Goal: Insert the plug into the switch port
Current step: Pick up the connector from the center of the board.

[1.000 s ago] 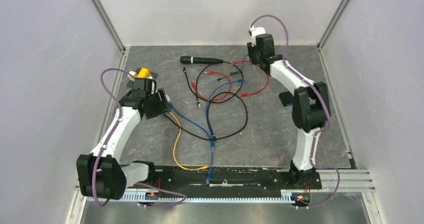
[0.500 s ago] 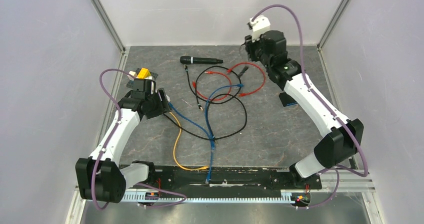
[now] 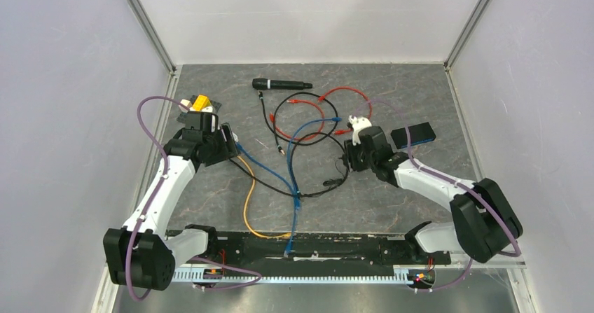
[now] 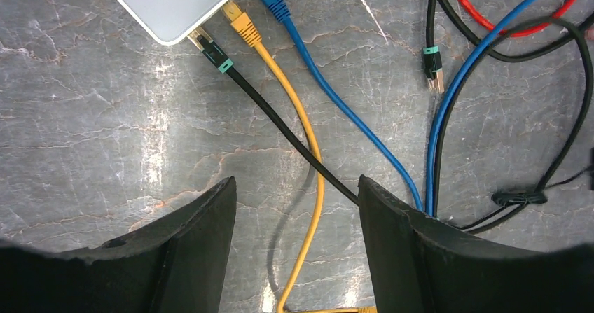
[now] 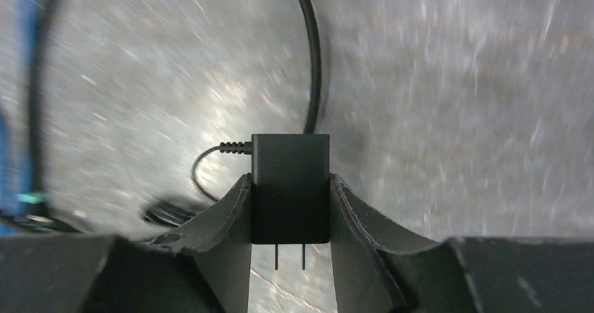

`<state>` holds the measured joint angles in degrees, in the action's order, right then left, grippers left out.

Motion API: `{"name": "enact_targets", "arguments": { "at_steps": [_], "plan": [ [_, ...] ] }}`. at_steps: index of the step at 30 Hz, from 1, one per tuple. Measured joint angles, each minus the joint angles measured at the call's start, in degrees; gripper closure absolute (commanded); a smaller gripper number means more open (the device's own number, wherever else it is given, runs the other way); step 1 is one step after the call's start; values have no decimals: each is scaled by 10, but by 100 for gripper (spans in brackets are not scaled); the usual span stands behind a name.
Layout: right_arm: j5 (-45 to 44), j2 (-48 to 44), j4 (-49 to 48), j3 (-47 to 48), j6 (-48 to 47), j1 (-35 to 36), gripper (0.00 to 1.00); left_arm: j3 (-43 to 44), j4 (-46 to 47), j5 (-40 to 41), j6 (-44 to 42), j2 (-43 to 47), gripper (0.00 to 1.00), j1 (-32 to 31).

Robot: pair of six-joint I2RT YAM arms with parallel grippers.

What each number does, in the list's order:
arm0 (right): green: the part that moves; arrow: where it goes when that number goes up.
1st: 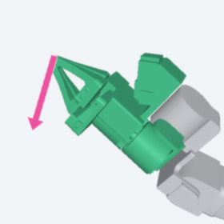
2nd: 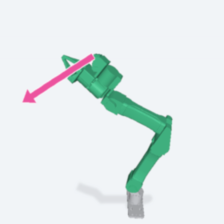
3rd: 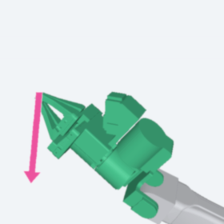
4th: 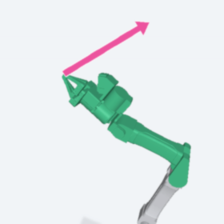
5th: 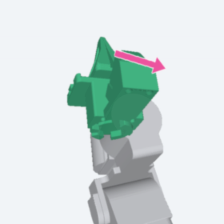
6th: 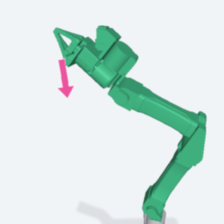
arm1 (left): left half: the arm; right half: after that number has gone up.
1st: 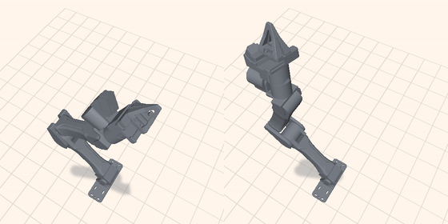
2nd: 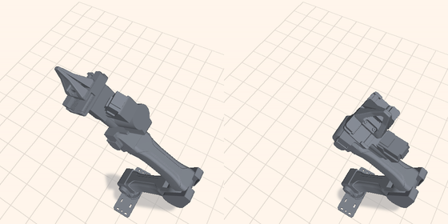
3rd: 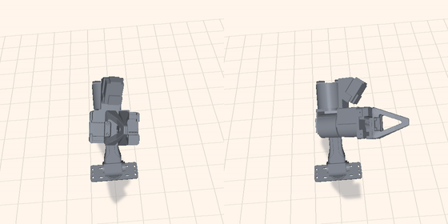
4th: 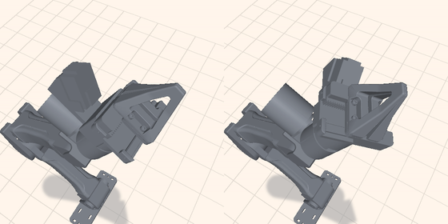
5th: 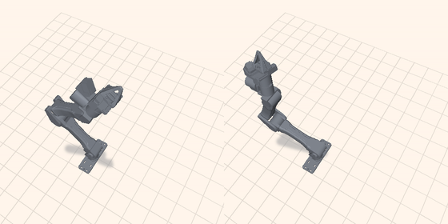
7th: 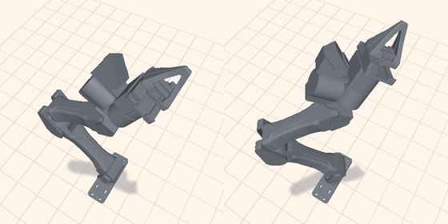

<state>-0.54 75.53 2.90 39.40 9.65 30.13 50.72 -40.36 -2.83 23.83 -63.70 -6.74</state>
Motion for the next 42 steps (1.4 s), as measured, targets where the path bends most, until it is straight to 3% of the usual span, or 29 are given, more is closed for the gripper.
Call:
{"name": "enact_targets", "arguments": {
  "at_steps": [4,8,12,16,20,25,30,42],
  "plan": [
    [-45,17,32,-44,11,0,67,-1,-2,5,0,0,30,-3],
    [-96,9,59,-47,15,0,49,-1,-3,13,0,2,30,-4],
    [-121,-9,87,-45,1,0,46,-1,-3,13,0,3,30,-4],
    [-115,-31,104,-33,-37,4,46,-2,-2,10,0,3,30,-5],
    [-50,-60,85,-29,-82,20,54,-5,-2,8,0,3,31,-6],
    [71,-76,-17,-62,-132,57,61,-5,-2,7,0,3,31,-8],
    [137,-49,-108,-108,-181,111,64,-5,-1,4,0,3,31,-9],
    [109,87,-187,-107,-277,230,68,-5,0,-4,0,4,31,-14]
  ]
}}
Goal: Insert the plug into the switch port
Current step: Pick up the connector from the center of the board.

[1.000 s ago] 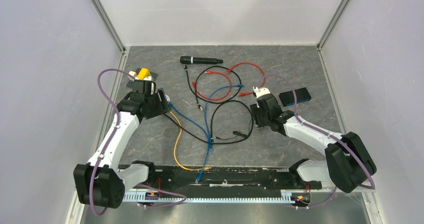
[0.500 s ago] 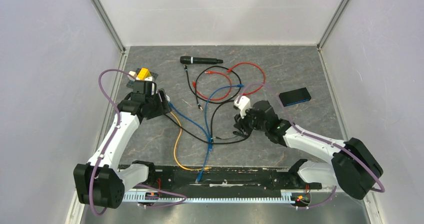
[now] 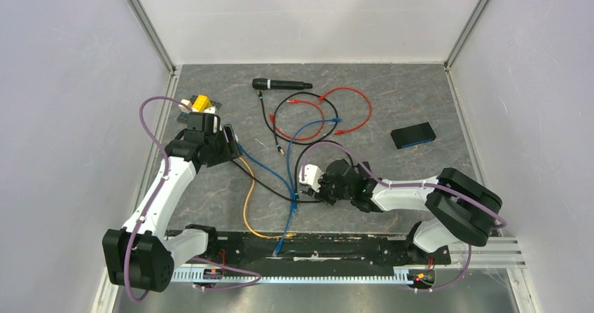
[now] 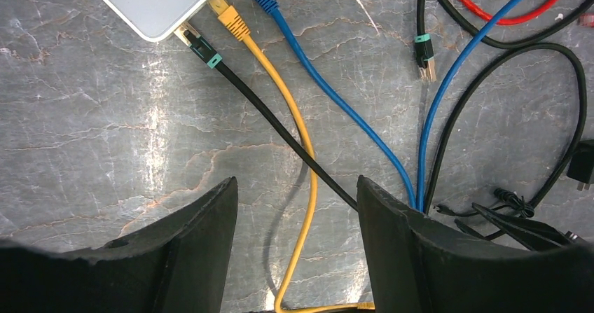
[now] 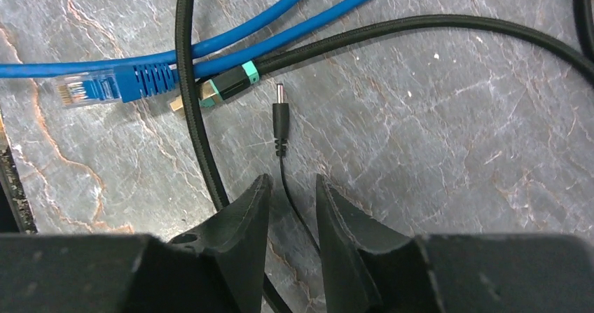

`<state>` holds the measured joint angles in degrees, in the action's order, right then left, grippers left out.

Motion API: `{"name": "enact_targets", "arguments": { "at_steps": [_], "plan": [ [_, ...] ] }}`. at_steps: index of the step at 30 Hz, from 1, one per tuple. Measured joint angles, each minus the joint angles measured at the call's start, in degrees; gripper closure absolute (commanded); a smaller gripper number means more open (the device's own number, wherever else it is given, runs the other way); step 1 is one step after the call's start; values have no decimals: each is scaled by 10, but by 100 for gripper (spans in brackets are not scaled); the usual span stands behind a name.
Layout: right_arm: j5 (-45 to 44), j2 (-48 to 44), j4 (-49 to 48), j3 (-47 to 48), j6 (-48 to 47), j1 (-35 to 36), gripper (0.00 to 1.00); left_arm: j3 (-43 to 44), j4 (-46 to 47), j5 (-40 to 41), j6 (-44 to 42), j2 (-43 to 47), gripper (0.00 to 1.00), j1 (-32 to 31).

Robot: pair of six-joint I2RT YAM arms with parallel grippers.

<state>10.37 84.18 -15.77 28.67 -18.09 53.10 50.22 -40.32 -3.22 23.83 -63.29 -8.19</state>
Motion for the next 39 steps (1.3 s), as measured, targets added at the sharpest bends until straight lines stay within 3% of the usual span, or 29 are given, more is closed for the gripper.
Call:
{"name": "enact_targets", "arguments": {
  "at_steps": [17,24,26,29,34,39],
  "plan": [
    [1,40,-38,18,-33,24,71,0,1,0,0,1,31,-3],
    [-13,56,-45,30,-51,40,85,-1,2,-1,0,4,31,-3],
    [-27,58,-44,32,-58,51,98,-2,2,-2,0,6,31,-3],
    [-43,58,-43,32,-69,63,100,-4,2,-9,0,6,33,-3],
    [-66,53,-59,21,-70,64,100,-17,23,-81,5,6,34,-3],
    [-77,30,-85,2,-67,59,100,-73,98,-213,38,2,34,-14]
  ]
}}
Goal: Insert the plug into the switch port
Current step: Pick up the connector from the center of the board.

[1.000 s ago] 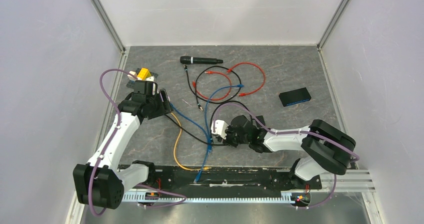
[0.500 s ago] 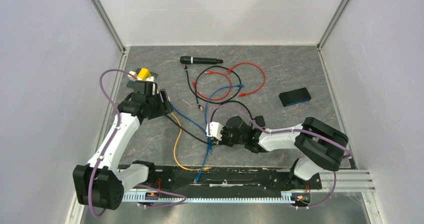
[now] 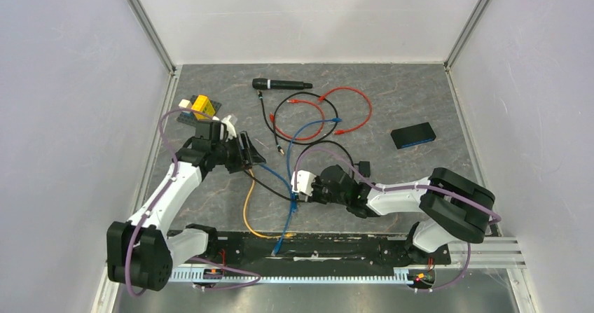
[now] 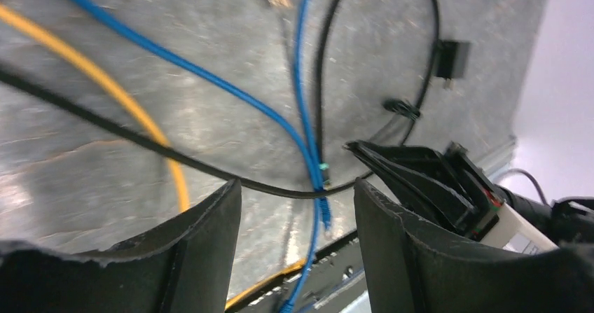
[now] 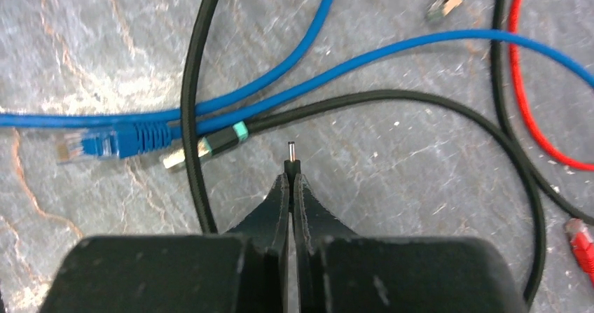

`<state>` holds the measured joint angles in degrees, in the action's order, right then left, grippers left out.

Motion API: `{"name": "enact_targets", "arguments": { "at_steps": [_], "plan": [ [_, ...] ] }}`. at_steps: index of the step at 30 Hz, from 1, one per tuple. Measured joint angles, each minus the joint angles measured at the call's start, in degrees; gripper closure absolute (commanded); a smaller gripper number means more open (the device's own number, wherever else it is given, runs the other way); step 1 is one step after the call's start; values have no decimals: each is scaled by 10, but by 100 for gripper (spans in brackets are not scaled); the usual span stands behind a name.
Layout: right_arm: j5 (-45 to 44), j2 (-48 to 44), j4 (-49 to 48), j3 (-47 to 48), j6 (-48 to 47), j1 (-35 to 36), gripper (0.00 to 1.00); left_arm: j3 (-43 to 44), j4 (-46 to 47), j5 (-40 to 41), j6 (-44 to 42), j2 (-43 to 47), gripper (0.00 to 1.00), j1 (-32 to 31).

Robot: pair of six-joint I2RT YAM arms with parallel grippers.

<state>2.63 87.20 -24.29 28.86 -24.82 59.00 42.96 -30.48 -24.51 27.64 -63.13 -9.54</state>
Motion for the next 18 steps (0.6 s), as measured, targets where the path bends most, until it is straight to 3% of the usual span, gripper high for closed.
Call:
{"name": "enact_targets", "arguments": {
  "at_steps": [6,14,15,18],
  "plan": [
    [8,-5,-35,14,16,-8,100,-19,88,-89,36,-48,34,-49],
    [21,-20,-83,15,43,-11,100,-38,165,-117,75,-91,37,-99],
    [20,-21,-87,15,45,-11,97,-38,167,-116,76,-95,37,-104],
    [-5,-21,-78,18,52,-15,76,-39,168,-106,80,-101,37,-113]
  ]
}}
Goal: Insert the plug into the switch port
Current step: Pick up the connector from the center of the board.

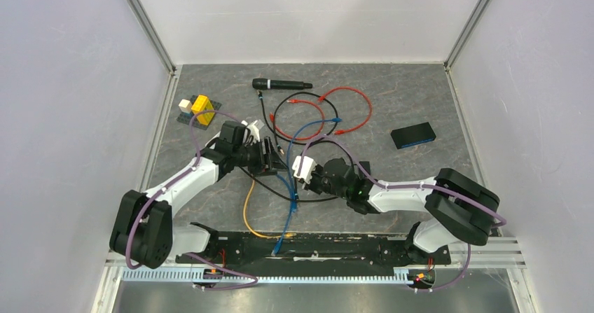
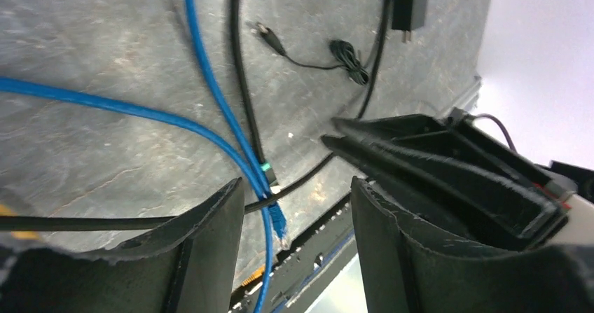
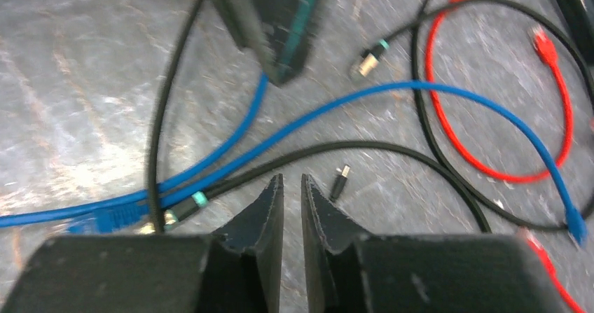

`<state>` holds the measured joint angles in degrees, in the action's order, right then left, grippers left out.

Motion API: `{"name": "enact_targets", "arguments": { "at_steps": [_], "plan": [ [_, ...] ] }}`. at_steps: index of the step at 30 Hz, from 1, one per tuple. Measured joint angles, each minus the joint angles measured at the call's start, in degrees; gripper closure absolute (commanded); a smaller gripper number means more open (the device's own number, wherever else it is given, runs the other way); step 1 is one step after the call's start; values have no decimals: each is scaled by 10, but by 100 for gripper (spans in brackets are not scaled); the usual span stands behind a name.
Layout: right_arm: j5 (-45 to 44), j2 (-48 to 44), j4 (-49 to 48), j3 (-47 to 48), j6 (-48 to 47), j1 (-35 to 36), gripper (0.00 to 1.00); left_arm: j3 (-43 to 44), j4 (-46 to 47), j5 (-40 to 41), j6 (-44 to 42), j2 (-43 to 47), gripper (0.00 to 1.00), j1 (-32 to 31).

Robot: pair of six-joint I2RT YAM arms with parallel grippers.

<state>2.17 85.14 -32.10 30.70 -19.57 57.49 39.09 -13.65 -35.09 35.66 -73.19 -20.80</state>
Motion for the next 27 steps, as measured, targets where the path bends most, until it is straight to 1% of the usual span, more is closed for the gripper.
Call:
{"name": "enact_targets", "arguments": {
  "at_steps": [2,3,9,12,15,21,25,27],
  "plan": [
    [-20,3,9,4,9,-9,70,-1,-9,27,2,2,36,-1],
    [-29,6,14,7,14,-16,70,-1,-16,41,2,4,37,-1],
    [-57,58,84,61,56,-53,79,10,-95,156,1,34,37,1],
    [-61,83,120,97,73,-63,79,16,-112,186,1,52,37,2],
    [-61,105,152,129,86,-64,79,17,-121,201,1,67,36,4],
    [-54,130,186,145,104,-64,80,16,-133,215,1,78,37,5],
    [-57,145,205,159,110,-63,83,14,-134,216,1,80,37,5],
    [-62,147,209,162,111,-63,88,13,-136,216,1,81,37,5]
  ]
}}
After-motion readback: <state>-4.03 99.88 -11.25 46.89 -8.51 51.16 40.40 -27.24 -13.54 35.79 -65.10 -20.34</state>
